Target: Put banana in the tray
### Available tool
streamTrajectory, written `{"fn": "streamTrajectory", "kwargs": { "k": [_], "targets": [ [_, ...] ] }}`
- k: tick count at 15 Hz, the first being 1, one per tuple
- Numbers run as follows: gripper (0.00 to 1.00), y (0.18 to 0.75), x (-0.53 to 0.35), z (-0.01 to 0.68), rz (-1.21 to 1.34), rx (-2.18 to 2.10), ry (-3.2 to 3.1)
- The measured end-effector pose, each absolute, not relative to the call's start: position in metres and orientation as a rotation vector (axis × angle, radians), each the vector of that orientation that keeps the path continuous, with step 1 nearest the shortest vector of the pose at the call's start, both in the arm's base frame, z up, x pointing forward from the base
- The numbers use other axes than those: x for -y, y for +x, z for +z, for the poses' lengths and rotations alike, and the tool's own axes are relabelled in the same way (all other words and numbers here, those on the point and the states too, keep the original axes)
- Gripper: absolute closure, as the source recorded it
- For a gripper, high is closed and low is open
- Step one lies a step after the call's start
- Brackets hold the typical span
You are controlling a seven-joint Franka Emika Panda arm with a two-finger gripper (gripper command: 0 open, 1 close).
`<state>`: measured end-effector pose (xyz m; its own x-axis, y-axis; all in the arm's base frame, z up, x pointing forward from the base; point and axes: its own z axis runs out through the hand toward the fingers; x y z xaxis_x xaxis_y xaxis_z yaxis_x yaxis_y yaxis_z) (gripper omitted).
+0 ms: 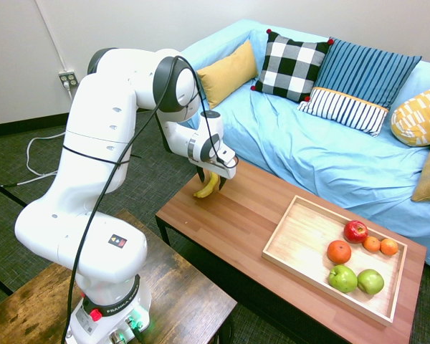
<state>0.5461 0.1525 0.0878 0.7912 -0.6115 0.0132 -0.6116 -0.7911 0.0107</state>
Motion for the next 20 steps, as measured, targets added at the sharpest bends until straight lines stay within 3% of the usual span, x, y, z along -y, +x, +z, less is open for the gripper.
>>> {"fn": "streamTrajectory", "kwargs": {
  "k": [16,20],
  "targets": [
    [1.00,0.548,-0.147,0.087,-0.030,1.083,2.936],
    [1.00,0.557,-0.127,0.120,-0.021,1.124,2.913]
  ]
}}
